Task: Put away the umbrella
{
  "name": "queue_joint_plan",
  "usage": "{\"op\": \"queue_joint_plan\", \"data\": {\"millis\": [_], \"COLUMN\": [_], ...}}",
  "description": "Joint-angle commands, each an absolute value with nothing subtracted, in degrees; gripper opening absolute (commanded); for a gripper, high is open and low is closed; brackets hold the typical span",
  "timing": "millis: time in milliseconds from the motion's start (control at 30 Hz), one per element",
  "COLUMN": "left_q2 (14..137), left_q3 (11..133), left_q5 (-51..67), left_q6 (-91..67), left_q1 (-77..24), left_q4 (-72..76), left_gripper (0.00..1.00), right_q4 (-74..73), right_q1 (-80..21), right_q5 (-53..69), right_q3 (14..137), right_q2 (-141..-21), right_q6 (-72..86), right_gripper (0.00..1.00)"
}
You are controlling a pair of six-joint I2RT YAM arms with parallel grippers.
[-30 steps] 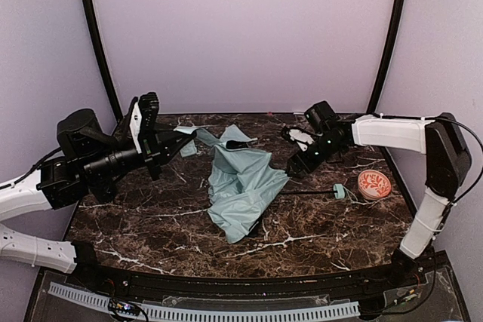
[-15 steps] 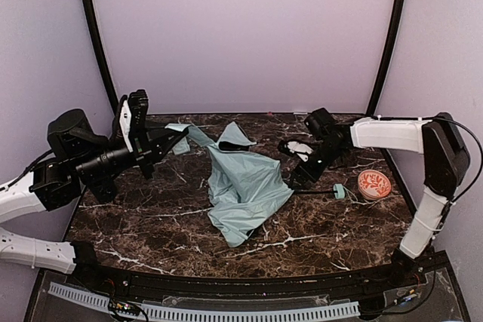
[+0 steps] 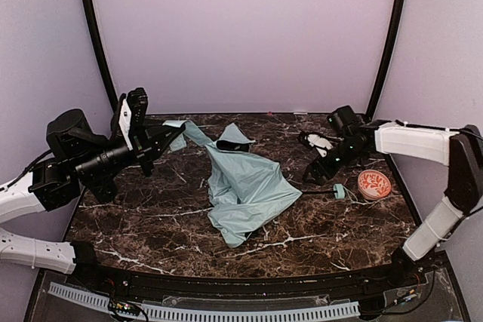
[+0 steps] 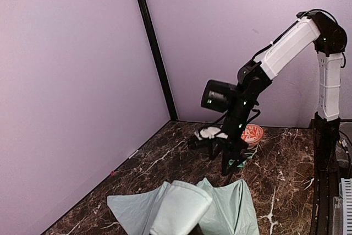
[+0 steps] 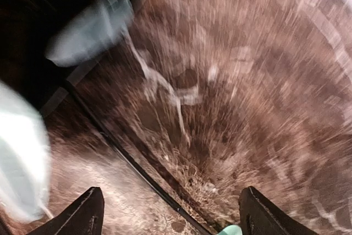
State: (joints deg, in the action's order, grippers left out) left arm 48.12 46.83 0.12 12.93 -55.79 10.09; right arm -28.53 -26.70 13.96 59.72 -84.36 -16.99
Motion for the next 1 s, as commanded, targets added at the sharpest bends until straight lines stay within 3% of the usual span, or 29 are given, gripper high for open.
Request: {"op": "queue_joint_plan", "data": {"millis": [0, 267, 333, 400, 500, 633, 800, 967], "left_q2": [47.12, 47.42, 47.29, 47.24, 46.92, 45.79, 45.35, 44.30], "left_q3": [48.04, 48.94, 48.95, 49.04, 48.82, 47.13, 45.76, 43.07], "left_q5": [1.01, 4.46, 6.19, 8.48, 13.12, 19.54, 24.07, 22.48], "left_q6": [13.09, 12.13, 12.04, 12.33, 12.86, 12.53, 13.65, 17.40], "left_q1": [-55.99, -56.16, -56.16, -56.16, -56.23, -56.25, -56.42, -56.43], "left_q4": [10.83, 9.24, 9.30, 9.28, 8.59, 10.14, 7.73, 3.89], "left_gripper": [0.00, 0.00, 0.00, 0.00, 0.00, 0.00, 0.00, 0.00], "right_q4": [-32.96, -24.52, -25.40, -27.28, -27.32, -27.35, -22.34, -21.67], "right_q1": [-26.71, -32.05, -32.23, -32.57, -32.75, -32.27, -29.31, -26.05], "right_q5": [6.98, 9.27, 9.61, 10.66, 10.58, 9.53, 10.51, 18.88], "right_q3": [63.75, 64.24, 65.57, 68.11, 68.32, 69.12, 69.60, 72.52], "right_q2": [-97.16, -104.61, -107.24, -109.21, -110.11, -108.66, -101.98, -93.63], "right_q6": [-16.25, -18.25, -18.21, -18.80, -19.61, -19.83, -16.90, -15.74], "right_gripper": [0.84, 0.85, 0.80, 0.65, 0.27, 0.00, 0.00, 0.00]}}
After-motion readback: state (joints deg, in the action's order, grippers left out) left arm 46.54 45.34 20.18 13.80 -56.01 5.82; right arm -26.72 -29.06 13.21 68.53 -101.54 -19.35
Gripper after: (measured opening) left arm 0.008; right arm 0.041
